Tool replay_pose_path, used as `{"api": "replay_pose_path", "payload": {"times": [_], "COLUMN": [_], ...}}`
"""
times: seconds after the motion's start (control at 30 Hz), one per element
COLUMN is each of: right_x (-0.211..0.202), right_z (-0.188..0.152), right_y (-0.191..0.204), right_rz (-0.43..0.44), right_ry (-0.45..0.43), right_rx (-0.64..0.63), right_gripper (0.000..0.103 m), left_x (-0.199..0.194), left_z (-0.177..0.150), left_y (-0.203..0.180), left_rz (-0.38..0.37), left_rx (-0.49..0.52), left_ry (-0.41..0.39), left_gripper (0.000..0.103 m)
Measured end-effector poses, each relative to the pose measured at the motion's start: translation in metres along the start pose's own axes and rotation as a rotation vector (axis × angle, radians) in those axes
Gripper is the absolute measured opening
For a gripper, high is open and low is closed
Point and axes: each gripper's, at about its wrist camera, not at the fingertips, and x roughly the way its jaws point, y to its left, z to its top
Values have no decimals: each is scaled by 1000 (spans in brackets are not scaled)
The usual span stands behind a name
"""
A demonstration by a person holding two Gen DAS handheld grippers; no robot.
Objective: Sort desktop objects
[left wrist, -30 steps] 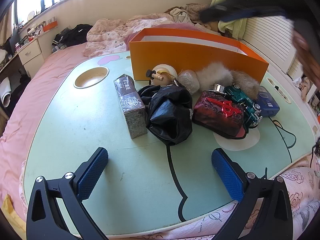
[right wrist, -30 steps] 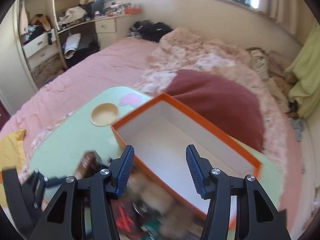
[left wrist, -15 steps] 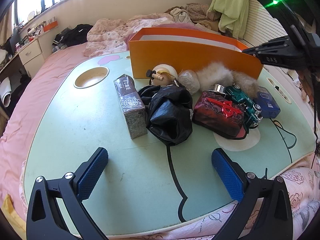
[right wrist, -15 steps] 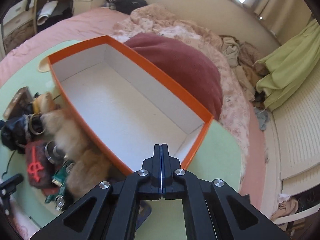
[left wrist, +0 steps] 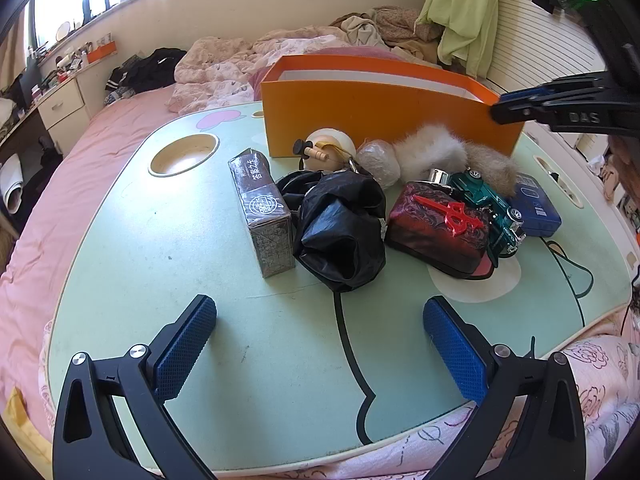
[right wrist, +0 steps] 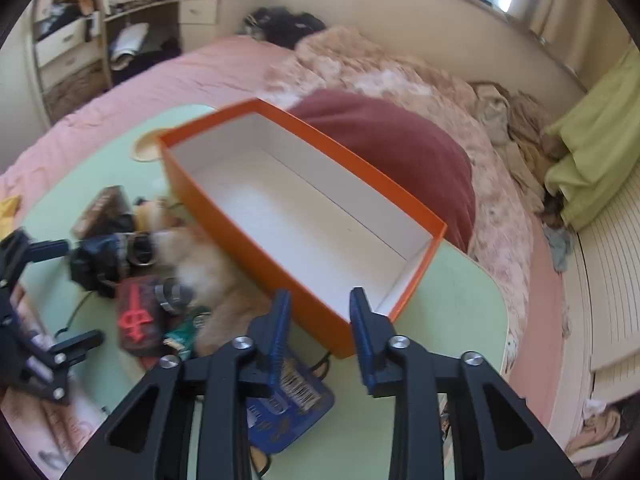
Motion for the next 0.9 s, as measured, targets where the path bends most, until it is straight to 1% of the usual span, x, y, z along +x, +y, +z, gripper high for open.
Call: {"api": "replay_pose_path", "payload": {"times": [0.03, 0.17, 0.23, 0.3, 0.37, 0.43, 0.57, 0.67, 0.7, 0.73, 0.8, 0.83, 0.87, 0.9], "right_x": [3, 12, 18, 22, 22, 21, 19, 15, 15, 15, 15, 15, 11, 7], "right_z": [3, 13, 14, 13, 12, 10, 3, -2, -4, -5, -2, 0, 6, 12], "right_y": [-2, -4, 0, 5, 1, -10, -32, -40, -37, -33, -32, -33, -35, -36], "right_rz": [1, -19, -58, -104, -88, -61, -63, -34, -31, -46, -60, -50, -27, -5], "right_ry": [-12, -14, -25, -33, -27, -17, -1, -15, -21, -20, -7, -9, -24, -45], "right_rx": [5, 6, -44, -125, -136, -112, -75, -40, -62, -98, -104, -84, -35, 0], "right_gripper": [22, 21, 21, 21, 21, 21, 22, 22, 22, 22, 22, 23, 34, 56], "left_x": [0, 0, 0, 0, 0, 0, 0, 0, 0, 0, 0, 0, 0, 0], "left_z": [0, 0, 0, 0, 0, 0, 0, 0, 0, 0, 0, 0, 0, 0], "left_y": [0, 0, 0, 0, 0, 0, 0, 0, 0, 0, 0, 0, 0, 0], "left_rz": [2, 6, 10, 12, 14, 19, 22, 25, 27, 29, 31, 33, 34, 35], "left_rx": [-3, -8, -13, -15, -19, -25, -28, -32, -34, -36, -41, -43, -43, -44], "left_ry": [-1, -2, -4, -4, -5, -7, -8, -9, -10, -10, -12, -12, -13, -13], "left_gripper": [103, 103, 103, 103, 103, 103, 103, 103, 103, 103, 103, 103, 103, 103]}}
